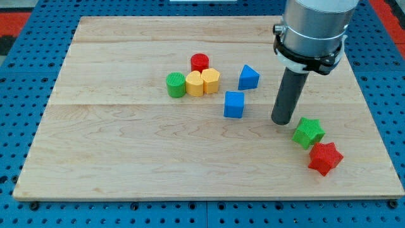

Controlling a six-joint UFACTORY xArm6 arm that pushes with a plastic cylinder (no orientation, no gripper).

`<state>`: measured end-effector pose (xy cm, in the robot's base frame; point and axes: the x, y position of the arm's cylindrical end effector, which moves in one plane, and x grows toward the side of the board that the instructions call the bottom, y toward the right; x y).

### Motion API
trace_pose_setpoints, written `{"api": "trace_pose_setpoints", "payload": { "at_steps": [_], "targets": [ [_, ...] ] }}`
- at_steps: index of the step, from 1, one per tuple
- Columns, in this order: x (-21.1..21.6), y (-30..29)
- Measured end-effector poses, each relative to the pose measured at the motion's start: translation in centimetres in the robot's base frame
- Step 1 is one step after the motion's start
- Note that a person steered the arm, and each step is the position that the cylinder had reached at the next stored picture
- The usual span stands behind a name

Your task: Push the green star into the red star

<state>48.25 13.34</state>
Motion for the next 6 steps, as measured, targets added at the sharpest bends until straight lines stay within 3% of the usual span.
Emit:
{"api": "trace_pose_setpoints", "payload": {
  "at_steps": [6],
  "targets": [
    [2.2, 2.3]
  ]
}}
